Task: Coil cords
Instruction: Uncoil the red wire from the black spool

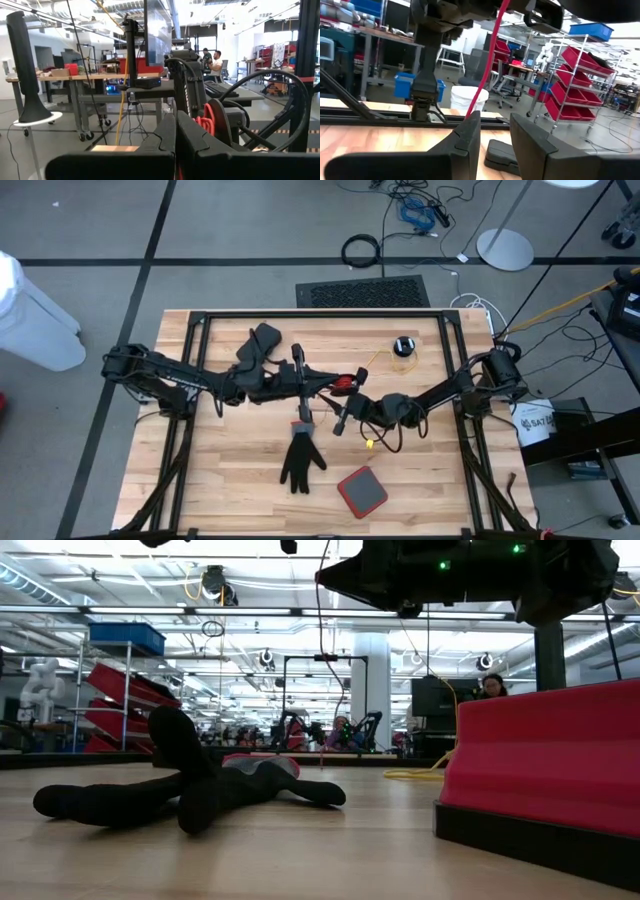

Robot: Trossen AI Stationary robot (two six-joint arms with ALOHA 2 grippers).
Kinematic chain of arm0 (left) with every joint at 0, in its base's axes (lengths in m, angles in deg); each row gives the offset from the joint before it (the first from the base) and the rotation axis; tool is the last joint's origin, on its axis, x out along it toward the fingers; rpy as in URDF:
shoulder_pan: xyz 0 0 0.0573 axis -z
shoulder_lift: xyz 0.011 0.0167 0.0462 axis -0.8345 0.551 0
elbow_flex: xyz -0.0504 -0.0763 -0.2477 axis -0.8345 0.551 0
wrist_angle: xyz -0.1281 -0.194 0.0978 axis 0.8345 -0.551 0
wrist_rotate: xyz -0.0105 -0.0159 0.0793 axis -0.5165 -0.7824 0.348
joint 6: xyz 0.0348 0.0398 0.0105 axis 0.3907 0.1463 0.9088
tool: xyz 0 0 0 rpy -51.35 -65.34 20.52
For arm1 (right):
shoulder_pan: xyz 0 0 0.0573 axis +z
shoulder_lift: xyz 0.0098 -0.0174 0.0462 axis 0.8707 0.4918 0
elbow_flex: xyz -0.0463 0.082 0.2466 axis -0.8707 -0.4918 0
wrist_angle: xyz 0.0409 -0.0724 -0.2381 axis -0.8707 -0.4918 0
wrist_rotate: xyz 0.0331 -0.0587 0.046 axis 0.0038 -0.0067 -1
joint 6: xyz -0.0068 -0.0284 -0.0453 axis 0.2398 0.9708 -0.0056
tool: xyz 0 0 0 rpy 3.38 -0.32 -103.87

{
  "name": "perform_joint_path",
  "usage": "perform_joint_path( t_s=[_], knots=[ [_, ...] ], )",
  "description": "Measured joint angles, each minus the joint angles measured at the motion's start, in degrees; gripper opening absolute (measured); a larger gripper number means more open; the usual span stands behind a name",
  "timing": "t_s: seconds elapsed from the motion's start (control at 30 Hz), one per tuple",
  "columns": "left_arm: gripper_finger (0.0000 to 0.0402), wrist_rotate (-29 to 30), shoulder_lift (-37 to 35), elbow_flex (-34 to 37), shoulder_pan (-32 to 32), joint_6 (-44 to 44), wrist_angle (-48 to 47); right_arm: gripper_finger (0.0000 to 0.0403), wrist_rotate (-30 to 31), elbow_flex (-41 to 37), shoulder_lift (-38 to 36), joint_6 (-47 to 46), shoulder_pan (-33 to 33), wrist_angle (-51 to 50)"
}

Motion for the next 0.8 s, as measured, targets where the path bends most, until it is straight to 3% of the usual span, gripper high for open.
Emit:
perform_joint_path(
  t_s=[0.1,0.43,0.8],
  knots=[
    [0.0,0.21,-0.02,0.0,0.0,0.02,-0.56,0.0091,3.67,0.0,-0.02,1.72,0.48,-1.17],
    [0.0,-0.26,0.09,0.04,0.15,0.0,-2.48,0.0091,7.93,0.0,-5.18,2.7,4.06,-12.09],
    [0.0,0.18,0.09,0.04,0.05,-0.01,-1.83,0.0091,-1.09,0.02,-5.69,-5.27,1.22,-13.72]
  ],
)
